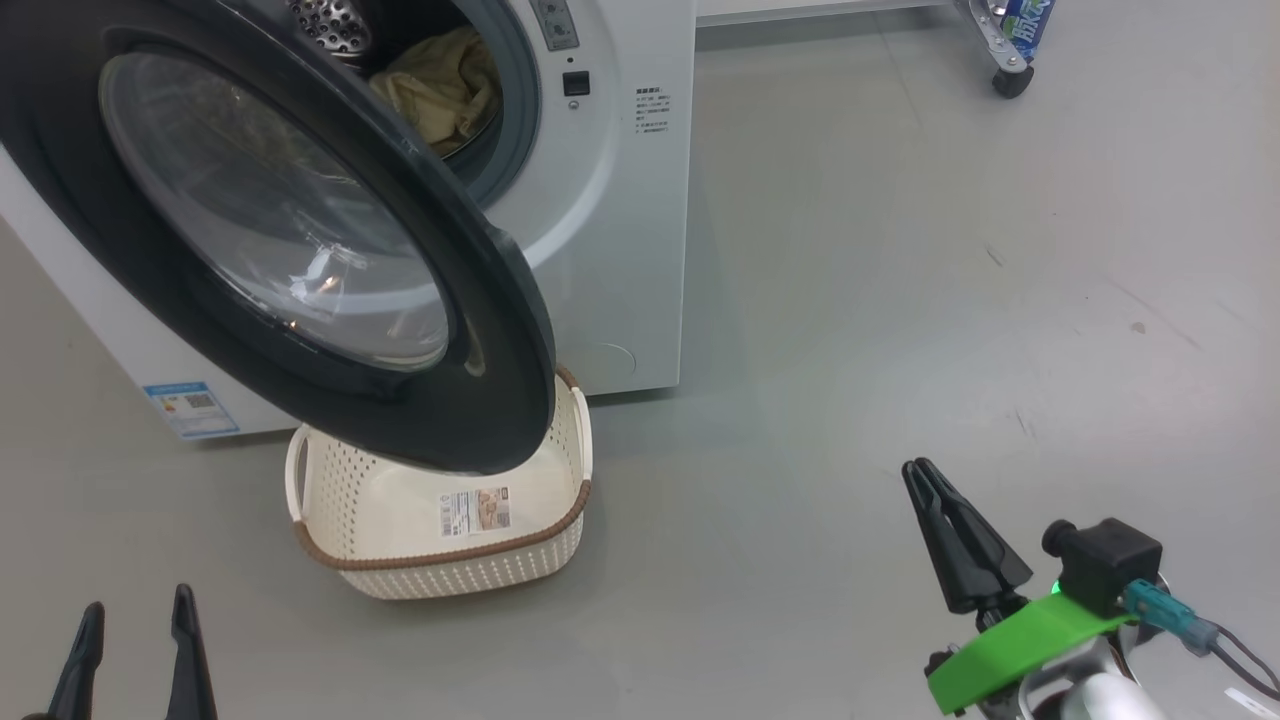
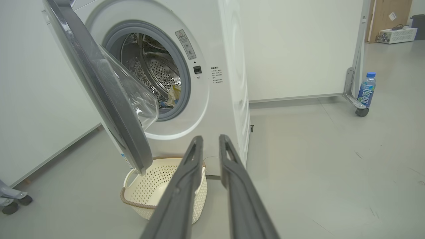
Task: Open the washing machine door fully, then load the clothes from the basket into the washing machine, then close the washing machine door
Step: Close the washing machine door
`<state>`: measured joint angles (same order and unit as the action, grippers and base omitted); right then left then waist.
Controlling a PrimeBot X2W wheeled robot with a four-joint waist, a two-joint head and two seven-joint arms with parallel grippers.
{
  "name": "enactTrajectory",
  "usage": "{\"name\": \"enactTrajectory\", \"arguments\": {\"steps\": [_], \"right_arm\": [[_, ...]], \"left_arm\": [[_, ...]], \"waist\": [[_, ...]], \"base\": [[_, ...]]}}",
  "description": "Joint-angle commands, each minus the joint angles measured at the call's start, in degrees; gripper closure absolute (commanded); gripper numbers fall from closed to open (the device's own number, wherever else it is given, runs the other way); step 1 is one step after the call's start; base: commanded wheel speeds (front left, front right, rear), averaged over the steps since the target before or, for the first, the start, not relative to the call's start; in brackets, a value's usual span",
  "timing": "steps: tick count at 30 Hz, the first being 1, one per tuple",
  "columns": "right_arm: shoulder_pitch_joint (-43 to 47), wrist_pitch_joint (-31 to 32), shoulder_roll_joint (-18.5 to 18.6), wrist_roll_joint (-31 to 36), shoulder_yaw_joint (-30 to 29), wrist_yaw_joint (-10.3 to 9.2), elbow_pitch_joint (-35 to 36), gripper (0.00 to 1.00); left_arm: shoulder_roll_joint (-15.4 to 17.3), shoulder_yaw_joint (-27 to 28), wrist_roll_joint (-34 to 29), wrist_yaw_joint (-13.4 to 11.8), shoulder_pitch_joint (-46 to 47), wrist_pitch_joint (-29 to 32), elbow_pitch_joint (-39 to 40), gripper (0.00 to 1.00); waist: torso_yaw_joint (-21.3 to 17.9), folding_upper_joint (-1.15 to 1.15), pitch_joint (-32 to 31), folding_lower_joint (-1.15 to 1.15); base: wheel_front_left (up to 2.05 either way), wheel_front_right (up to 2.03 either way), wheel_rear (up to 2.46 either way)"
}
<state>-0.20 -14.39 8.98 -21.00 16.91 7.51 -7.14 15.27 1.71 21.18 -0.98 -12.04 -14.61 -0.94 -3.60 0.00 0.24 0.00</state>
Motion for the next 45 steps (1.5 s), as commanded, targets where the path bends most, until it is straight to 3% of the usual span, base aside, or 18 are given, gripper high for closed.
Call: {"name": "enactTrajectory", "arguments": {"steps": [1,11,20,27,33,45], "right_arm": [[-1.5,-0.6,0.4,0.5,0.6,-0.02,1.9,1.00],[-2.3,-0.6,0.0,0.9,-1.8,-0.02,3.7,1.00],[-9.4,-0.6,1.8,2.8,0.6,-0.02,15.8,1.00],[-19.7,0.2,3.3,2.8,9.2,-0.02,23.9,1.00],[-25.6,2.2,2.3,1.3,18.3,-0.02,25.5,1.00],[-28.4,3.1,0.4,-4.0,36.0,-0.02,12.8,1.00]], "left_arm": [[0.6,2.8,-0.6,0.2,1.8,-0.4,1.7,0.00],[0.1,3.5,-1.0,0.7,2.3,-0.4,1.6,0.00],[-0.3,3.9,-1.4,1.1,2.9,-0.4,1.6,0.00],[-1.2,3.3,-1.9,1.8,4.4,-0.4,1.2,0.00],[-2.3,2.5,-2.3,2.7,5.9,-0.4,0.5,0.00],[-5.5,1.7,-3.4,5.2,9.4,-0.4,-1.5,0.00]], "waist": [[0.0,0.00,0.0,0.00],[0.1,0.00,0.6,0.00],[0.9,0.00,1.1,0.00],[3.1,0.00,1.9,0.00],[5.8,0.00,2.9,0.00],[11.7,0.00,6.8,0.00]], "base": [[0.00,0.00,0.00],[0.00,0.00,0.00],[0.00,0.00,0.00],[0.00,0.00,0.00],[0.00,0.00,0.00],[0.00,0.00,0.00]]}}
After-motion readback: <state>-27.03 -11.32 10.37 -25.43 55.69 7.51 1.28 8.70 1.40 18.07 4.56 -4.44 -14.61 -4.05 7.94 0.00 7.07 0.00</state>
